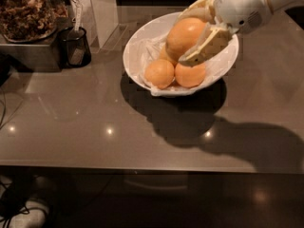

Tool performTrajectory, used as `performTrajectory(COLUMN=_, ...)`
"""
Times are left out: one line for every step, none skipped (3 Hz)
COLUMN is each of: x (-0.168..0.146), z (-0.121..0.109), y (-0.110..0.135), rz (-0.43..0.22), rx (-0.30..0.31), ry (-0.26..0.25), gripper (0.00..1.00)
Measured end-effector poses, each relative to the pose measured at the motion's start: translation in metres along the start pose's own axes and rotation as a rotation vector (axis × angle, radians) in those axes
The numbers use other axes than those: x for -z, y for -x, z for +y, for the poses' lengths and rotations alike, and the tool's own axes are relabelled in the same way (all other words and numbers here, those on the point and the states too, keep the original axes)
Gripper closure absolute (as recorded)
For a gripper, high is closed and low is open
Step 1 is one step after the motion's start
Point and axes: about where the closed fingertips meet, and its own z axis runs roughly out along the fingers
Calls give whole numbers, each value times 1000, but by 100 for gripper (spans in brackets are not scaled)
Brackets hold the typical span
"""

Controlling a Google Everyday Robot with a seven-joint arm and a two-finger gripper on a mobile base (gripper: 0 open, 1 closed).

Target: Pick orange from white bowl

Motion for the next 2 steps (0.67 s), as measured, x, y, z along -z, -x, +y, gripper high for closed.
performTrajectory(x=-2, z=31, y=30, rz=-166, rx=-8, ry=-87, gripper=100)
performTrajectory(x=3, z=49, y=15, rz=-211, rx=-91, ry=-115, gripper=100)
